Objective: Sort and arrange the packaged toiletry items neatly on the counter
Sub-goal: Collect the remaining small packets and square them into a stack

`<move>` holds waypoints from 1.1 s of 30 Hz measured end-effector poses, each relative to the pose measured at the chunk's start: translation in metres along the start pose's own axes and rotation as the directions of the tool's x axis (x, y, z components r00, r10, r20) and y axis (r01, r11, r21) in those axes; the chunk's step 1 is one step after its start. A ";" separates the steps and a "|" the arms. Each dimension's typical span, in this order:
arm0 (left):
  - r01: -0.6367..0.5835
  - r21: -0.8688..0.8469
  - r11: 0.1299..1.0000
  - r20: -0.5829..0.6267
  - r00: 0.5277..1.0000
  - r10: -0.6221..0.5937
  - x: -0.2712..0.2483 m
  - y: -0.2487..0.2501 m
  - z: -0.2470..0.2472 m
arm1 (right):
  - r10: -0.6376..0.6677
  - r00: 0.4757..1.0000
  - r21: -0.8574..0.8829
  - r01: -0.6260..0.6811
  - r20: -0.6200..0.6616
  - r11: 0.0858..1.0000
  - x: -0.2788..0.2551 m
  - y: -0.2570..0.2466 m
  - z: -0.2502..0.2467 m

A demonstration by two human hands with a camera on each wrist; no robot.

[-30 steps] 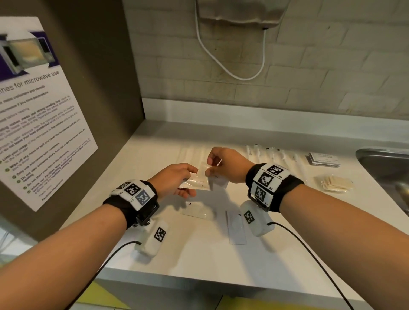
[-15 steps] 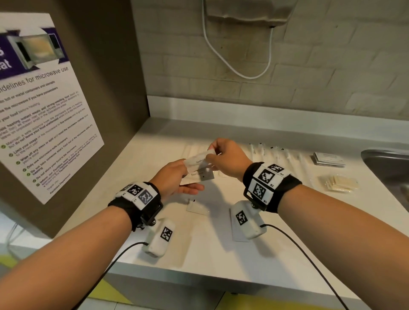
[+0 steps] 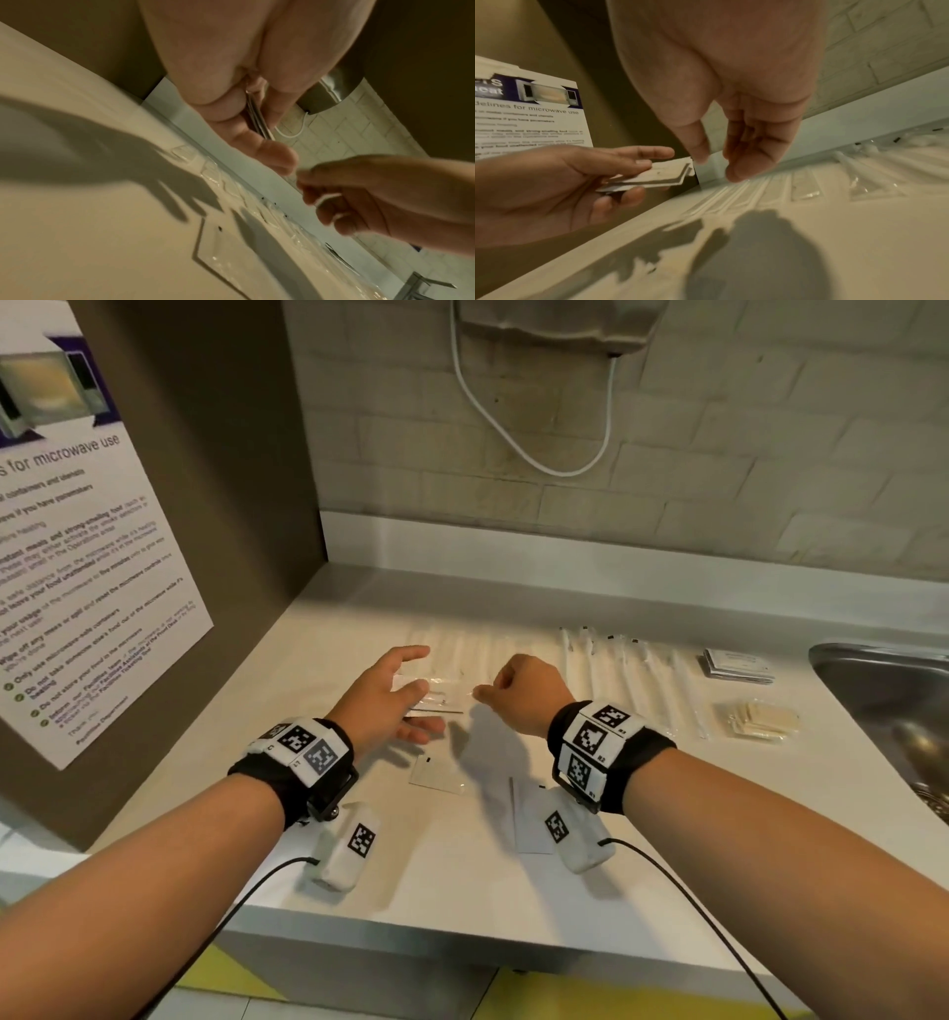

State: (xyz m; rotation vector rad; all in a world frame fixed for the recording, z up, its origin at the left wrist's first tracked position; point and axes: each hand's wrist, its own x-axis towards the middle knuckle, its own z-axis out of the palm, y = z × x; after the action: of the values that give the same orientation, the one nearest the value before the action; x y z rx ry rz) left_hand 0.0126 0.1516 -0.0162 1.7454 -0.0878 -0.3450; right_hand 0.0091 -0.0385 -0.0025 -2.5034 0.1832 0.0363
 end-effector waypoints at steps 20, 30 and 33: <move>-0.076 0.033 0.997 0.024 0.997 0.075 -0.004 0.005 -0.024 | -0.350 0.830 -0.415 0.529 0.434 0.740 -0.029 0.001 0.046; -0.035 -0.004 0.999 0.013 0.999 0.035 -0.010 -0.001 -0.026 | -0.250 0.812 -0.479 0.527 0.527 0.702 -0.027 0.004 0.040; -0.040 -0.005 0.999 0.022 0.999 0.040 -0.010 -0.002 -0.025 | -0.258 0.815 -0.470 0.523 0.518 0.711 -0.028 0.004 0.043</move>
State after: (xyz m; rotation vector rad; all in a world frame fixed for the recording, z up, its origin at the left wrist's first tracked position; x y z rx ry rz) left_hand 0.0099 0.1782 -0.0125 1.7333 -0.1380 -0.3351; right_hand -0.0183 -0.0127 -0.0373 -3.0206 -0.6702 0.5286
